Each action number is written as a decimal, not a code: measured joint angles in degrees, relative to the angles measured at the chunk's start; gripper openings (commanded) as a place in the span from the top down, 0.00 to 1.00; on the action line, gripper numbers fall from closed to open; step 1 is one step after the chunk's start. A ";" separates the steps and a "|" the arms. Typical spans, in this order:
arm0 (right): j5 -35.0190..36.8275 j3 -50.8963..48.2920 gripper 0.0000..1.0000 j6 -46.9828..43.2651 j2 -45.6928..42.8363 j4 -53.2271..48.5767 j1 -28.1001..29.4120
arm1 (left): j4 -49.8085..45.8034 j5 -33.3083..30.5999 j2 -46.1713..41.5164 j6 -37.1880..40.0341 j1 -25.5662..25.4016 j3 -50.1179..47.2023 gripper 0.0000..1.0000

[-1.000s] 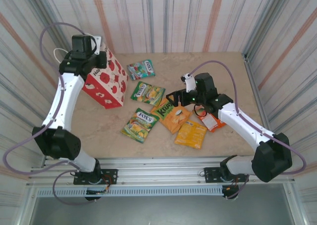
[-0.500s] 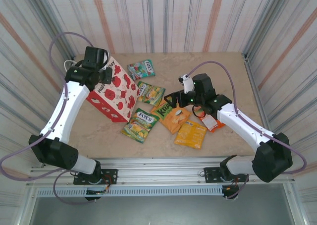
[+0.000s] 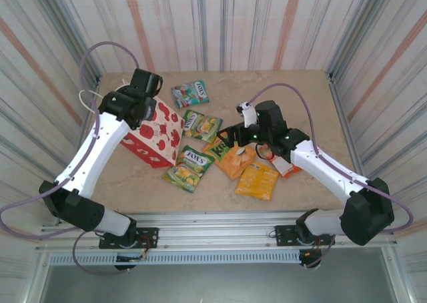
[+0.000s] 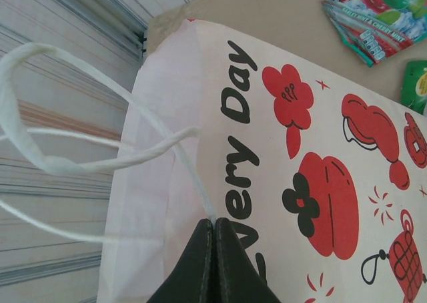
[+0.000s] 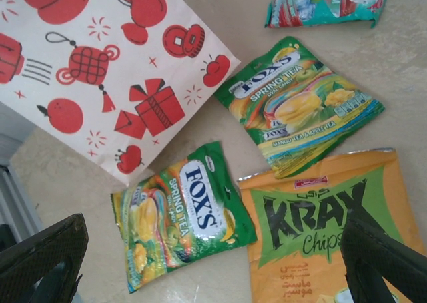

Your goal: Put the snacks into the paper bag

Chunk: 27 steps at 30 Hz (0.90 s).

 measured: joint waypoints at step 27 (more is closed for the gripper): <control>-0.02 0.98 0.01 1.51 4.00 2.67 2.19 | -0.07 -7.04 -2.08 3.34 -4.33 -5.07 0.91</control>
